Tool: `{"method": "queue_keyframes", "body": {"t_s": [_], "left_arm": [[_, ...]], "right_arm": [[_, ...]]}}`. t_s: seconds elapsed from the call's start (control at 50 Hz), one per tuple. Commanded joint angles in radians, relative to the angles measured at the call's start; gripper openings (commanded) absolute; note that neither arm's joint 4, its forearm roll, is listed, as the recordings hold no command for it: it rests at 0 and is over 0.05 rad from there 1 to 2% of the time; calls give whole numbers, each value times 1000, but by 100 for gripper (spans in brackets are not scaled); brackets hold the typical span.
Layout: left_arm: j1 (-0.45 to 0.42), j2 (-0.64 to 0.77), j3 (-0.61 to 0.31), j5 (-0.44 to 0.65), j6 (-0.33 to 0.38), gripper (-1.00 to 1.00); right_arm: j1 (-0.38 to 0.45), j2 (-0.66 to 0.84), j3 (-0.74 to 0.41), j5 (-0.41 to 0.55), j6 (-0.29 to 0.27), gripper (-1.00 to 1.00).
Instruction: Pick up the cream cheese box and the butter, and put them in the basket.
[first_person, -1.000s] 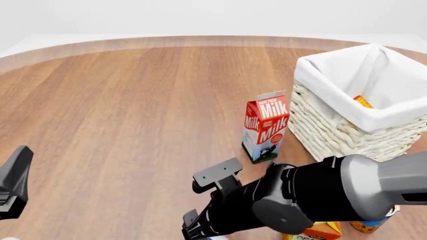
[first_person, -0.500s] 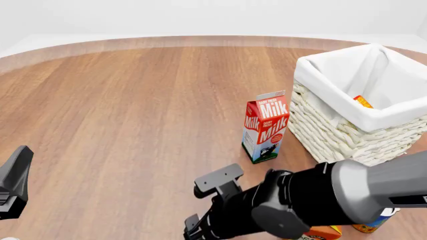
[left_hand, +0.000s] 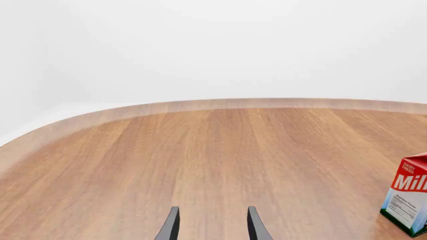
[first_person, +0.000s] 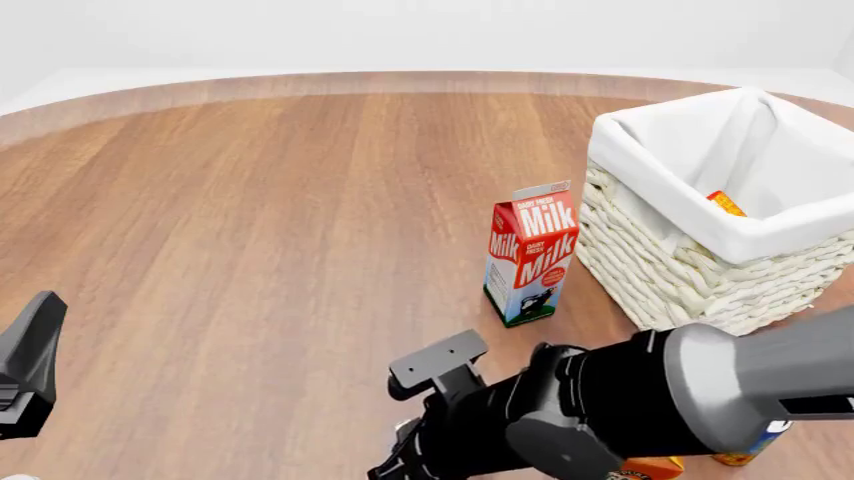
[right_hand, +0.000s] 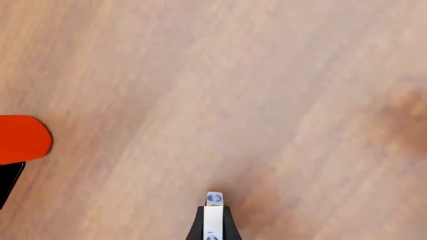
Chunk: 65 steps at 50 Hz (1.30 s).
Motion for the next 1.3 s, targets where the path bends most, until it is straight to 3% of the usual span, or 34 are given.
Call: {"method": "queue_keyframes", "body": {"t_s": [0.02,0.12,0.22,0.4,0.46,0.54,0.98,1.3], "left_arm": [[0,0,0,1,0,100],[0,0,0,0,0,100],[0,0,0,0,0,100],[0,0,0,0,0,100],[0,0,0,0,0,100],[0,0,0,0,0,100],[0,0,0,0,0,100],[0,0,0,0,0,100]], "right_arm": [[-26,-35,-19,38,-27,-100],[-46,-138,-127,172,-108,-100],[-65,-171,-188,235,-153,-100],[-61,-183,-191,229,-163,-100],[-64,-252,-266,290,-204,-100],[-27,-264,-287,302,-205,-100],[-86,-364,-374,375,-298,-100],[-86,-484,-441,408,-298,-100]]}}
